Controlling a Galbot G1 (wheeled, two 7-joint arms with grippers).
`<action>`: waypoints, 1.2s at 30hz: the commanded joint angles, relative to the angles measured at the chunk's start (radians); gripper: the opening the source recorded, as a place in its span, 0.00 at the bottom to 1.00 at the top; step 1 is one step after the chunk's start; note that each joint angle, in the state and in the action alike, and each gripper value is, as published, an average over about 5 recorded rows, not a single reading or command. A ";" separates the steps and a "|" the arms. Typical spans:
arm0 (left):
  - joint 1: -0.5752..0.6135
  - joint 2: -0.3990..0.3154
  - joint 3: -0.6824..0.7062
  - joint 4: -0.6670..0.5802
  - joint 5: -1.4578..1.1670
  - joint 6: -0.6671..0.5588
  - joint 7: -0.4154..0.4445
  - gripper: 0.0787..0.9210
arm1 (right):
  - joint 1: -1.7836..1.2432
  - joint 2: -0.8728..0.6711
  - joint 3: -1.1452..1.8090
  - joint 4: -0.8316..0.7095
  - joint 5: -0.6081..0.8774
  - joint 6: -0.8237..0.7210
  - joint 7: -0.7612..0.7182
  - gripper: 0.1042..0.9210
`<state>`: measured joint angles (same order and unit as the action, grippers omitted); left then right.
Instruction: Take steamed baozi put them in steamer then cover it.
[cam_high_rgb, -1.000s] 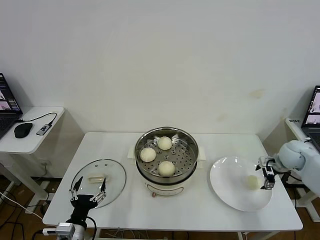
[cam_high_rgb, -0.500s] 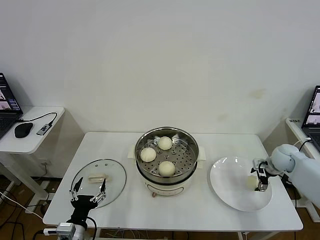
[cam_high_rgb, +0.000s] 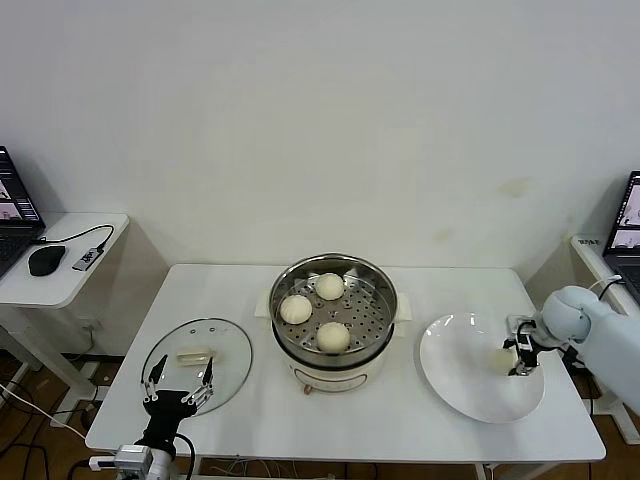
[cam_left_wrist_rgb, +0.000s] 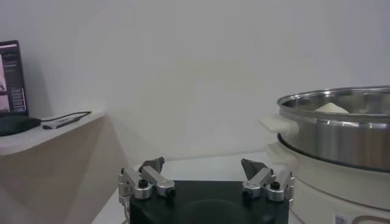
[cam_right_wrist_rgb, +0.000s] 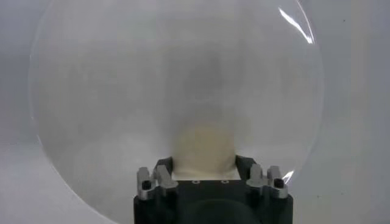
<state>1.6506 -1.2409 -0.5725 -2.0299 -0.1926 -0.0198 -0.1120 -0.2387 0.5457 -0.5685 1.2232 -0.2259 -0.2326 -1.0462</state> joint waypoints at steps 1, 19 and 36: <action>-0.002 0.002 0.000 -0.004 0.000 0.001 0.001 0.88 | 0.210 -0.069 -0.163 0.116 0.142 -0.051 -0.015 0.60; -0.017 0.010 0.015 0.000 -0.006 0.000 0.001 0.88 | 0.951 0.217 -0.650 0.247 0.651 -0.282 0.084 0.62; -0.016 -0.005 -0.004 -0.001 -0.008 -0.003 0.000 0.88 | 0.783 0.519 -0.658 0.171 0.806 -0.475 0.262 0.63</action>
<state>1.6345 -1.2444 -0.5755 -2.0301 -0.2008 -0.0232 -0.1122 0.5583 0.9000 -1.1697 1.4156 0.4786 -0.6043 -0.8638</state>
